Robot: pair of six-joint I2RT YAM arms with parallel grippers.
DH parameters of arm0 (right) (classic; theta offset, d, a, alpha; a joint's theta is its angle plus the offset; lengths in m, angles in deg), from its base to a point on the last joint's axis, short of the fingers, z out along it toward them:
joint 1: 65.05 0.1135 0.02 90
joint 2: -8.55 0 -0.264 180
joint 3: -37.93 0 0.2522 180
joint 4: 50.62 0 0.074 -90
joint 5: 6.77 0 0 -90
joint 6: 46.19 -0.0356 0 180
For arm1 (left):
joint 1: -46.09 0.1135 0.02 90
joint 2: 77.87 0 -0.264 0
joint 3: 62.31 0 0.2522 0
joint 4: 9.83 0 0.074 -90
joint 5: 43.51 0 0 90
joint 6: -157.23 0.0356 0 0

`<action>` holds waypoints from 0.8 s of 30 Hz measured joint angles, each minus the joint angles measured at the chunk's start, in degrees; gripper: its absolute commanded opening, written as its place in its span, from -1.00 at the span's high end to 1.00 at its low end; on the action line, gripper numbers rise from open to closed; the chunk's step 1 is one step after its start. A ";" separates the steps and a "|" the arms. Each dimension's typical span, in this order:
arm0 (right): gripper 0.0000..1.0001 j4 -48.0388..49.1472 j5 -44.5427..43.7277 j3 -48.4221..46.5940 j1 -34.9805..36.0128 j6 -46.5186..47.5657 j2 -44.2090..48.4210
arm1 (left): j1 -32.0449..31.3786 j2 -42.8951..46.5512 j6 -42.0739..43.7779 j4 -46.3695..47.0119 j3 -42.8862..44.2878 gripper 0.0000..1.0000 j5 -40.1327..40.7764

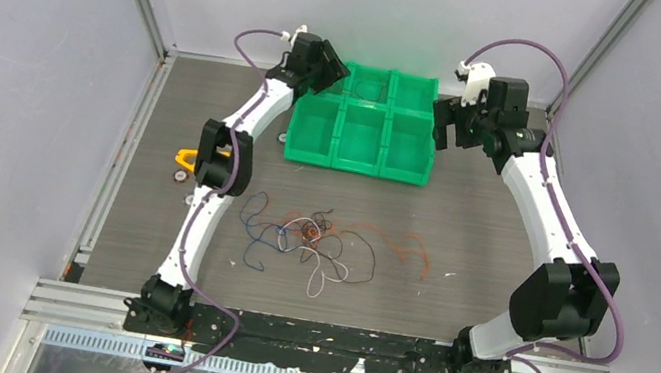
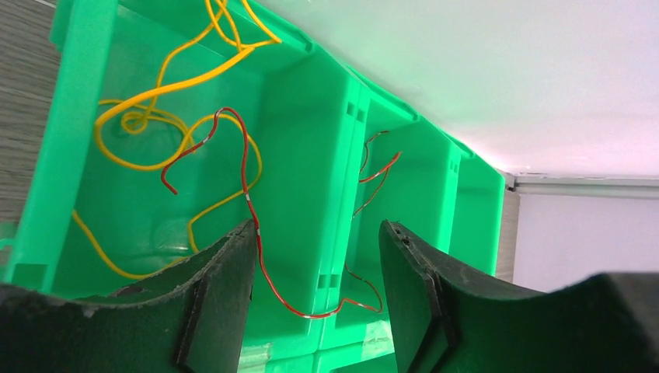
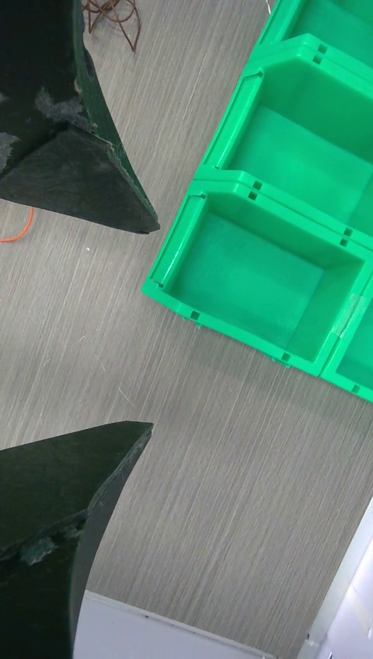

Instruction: Untangle the cables

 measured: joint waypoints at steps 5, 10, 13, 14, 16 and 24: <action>-0.95 -1.16 -0.42 -0.37 -0.81 0.15 0.50 | -0.37 -1.27 -2.03 0.98 1.49 -0.07 -0.22; -0.95 -1.57 -0.83 -0.70 -1.33 0.42 0.72 | -0.92 -2.14 -3.52 2.43 1.53 0.62 -1.31; -0.95 -1.66 -1.03 -0.72 -1.44 0.59 1.05 | -1.03 -2.54 -3.19 2.67 1.53 1.00 -1.36; -0.95 -1.73 -1.03 -0.74 -1.44 0.59 1.09 | -0.98 -2.54 -3.08 3.02 1.42 1.00 -1.46; -0.95 -1.81 -1.01 -0.79 -1.49 0.57 1.20 | -0.98 -2.54 -2.03 3.85 1.31 1.00 -1.38; -0.95 -2.43 -0.50 -0.79 -1.55 0.57 1.25 | -3.04 -0.17 8.13 7.45 -1.62 1.00 -0.20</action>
